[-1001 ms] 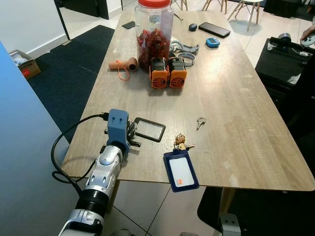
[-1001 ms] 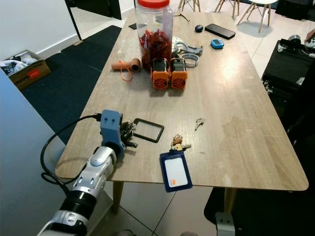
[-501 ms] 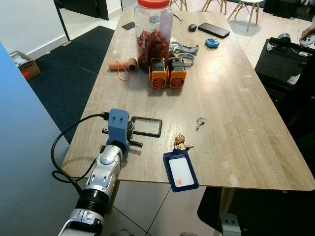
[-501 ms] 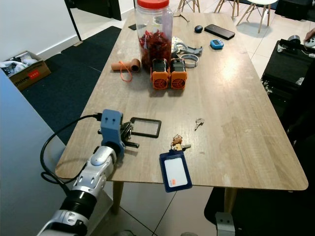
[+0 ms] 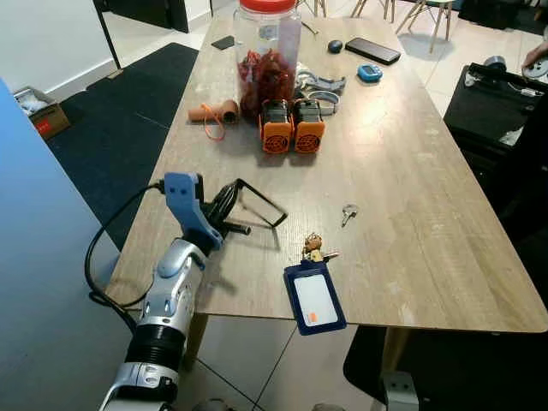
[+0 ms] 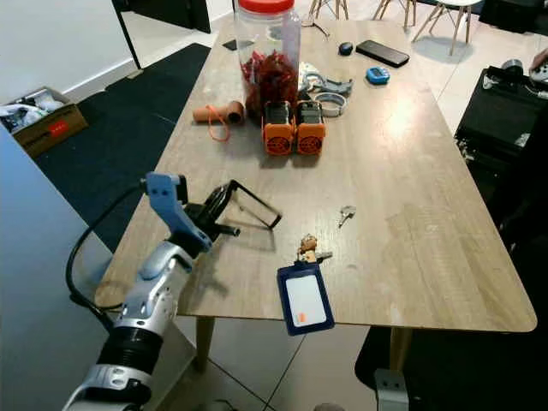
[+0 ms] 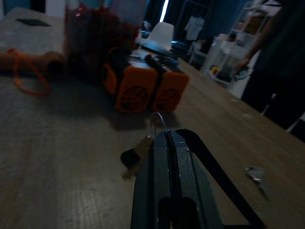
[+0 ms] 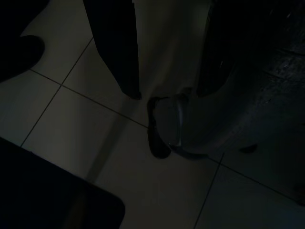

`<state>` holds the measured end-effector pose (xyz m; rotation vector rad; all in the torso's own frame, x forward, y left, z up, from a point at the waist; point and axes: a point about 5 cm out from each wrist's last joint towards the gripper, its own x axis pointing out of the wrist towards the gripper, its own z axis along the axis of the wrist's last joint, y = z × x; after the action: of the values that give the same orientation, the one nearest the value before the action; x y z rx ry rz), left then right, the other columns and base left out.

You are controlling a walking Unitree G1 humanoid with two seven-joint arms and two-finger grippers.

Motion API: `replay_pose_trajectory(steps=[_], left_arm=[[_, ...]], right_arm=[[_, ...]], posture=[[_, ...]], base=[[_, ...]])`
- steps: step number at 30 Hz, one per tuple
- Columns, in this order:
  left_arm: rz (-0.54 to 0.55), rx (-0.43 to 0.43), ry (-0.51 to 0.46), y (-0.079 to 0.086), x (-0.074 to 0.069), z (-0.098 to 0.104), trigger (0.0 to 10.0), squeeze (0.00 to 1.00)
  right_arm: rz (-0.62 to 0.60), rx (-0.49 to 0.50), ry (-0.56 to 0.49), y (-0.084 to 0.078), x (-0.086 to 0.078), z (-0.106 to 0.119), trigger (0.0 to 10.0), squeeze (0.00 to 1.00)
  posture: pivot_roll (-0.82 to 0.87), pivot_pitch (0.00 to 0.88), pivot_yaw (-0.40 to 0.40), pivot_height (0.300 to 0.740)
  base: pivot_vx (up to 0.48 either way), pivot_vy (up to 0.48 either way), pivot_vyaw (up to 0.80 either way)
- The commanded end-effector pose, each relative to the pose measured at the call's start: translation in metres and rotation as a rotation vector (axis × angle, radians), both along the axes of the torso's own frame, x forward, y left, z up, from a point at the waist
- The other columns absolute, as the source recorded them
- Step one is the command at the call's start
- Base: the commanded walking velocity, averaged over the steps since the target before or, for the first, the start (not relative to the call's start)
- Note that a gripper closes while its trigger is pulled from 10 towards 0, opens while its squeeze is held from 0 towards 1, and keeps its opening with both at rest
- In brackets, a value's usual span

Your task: Hang keys on a hook

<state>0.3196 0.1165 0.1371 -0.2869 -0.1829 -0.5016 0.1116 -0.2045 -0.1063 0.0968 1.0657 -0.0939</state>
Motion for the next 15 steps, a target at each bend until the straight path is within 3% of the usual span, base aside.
replay_pose_trajectory(steps=[1, 3, 4, 15], left_arm=[[-0.037, -0.001, -0.028, -0.001, -0.005, 0.001, 1.3, 0.00], [-0.048, -0.006, -0.033, -0.001, -0.005, 0.002, 1.3, 0.00], [-0.067, -0.005, -0.040, -0.001, -0.006, 0.002, 0.0, 0.00], [-0.190, -0.077, -0.062, 0.004, -0.015, 0.005, 0.0, 0.00]], right_arm=[[-0.003, 0.019, -0.002, 0.005, -0.002, -0.001, 10.0, 0.00], [-0.003, 0.019, -0.002, 0.005, -0.002, -0.001, 10.0, 0.00], [-0.002, 0.020, -0.001, 0.006, -0.002, -0.001, 10.0, 0.00], [-0.004, 0.022, 0.000, 0.008, -0.001, -0.001, 10.0, 0.00]], posture=[[0.04, 0.074, 0.020, 0.740], [0.04, 0.074, 0.020, 0.740], [0.04, 0.076, 0.019, 0.740], [0.04, 0.072, 0.020, 0.740]], base=[[0.000, 0.000, 0.00], [0.000, 0.000, 0.00], [0.000, 0.000, 0.00], [0.000, 0.000, 0.00]])
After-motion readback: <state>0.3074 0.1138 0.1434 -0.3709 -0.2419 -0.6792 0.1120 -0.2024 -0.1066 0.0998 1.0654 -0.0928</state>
